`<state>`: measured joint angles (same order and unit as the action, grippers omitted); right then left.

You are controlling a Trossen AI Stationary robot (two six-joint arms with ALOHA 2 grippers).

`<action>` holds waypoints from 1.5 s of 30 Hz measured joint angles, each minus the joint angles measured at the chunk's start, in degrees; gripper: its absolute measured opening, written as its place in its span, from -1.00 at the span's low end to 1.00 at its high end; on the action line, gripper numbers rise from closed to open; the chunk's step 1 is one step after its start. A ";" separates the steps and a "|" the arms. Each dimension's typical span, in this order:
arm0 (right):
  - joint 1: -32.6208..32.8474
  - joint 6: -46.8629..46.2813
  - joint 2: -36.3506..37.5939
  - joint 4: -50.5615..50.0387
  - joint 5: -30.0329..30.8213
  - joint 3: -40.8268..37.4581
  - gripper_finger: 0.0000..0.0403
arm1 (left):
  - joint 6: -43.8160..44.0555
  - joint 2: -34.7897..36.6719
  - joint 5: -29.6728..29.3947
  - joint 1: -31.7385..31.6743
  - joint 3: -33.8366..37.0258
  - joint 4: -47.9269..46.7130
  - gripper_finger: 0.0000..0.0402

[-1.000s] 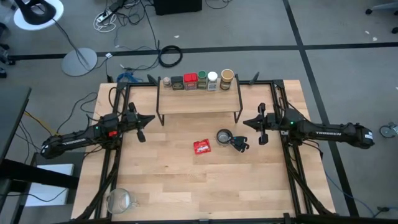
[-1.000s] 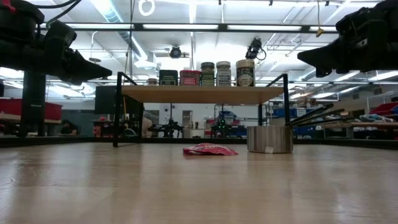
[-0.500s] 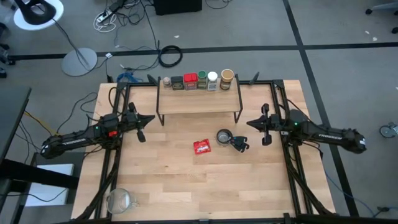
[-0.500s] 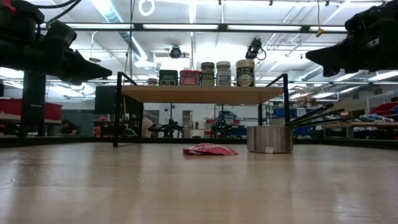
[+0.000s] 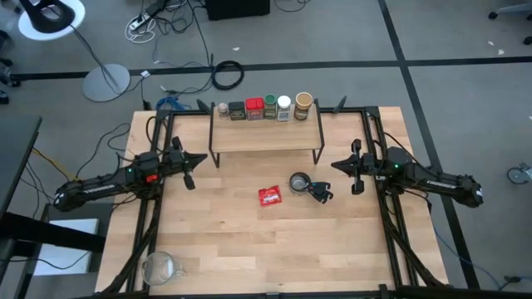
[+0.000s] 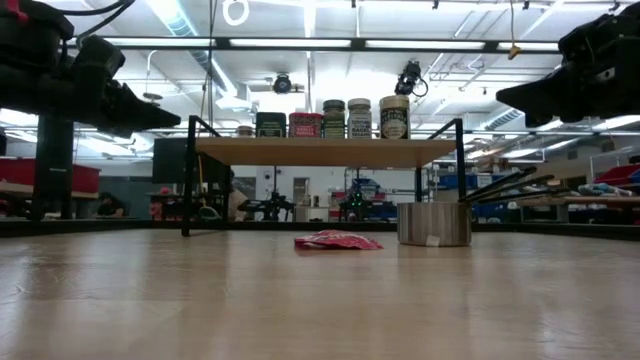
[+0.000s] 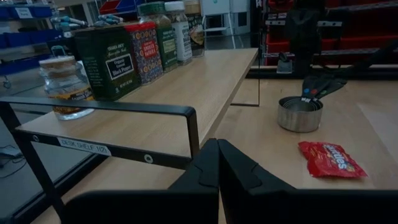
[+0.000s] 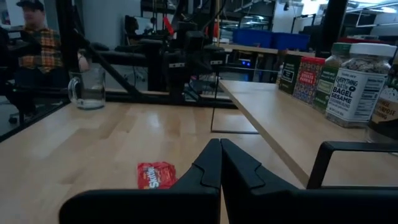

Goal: Shelf spices
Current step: Return to Home Position

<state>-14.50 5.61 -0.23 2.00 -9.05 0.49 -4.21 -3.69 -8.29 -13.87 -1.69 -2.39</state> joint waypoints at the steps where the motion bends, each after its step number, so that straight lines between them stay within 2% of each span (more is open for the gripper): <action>1: 0.00 0.00 0.00 0.00 0.01 0.00 -1.00 | 0.00 -0.36 0.00 0.00 0.00 0.00 -0.99; 11: 0.00 -0.89 -0.02 -0.07 0.02 0.00 -0.99 | 0.00 -4.14 -0.02 0.00 0.00 0.02 -0.99; 45: 0.00 2.03 -0.02 1.16 -0.03 0.02 -0.93 | 2.99 -4.14 0.68 0.00 0.22 3.04 -0.99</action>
<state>-14.50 7.64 -0.25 3.16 -9.08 0.51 -1.21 -7.84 -7.62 -13.87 -1.48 0.64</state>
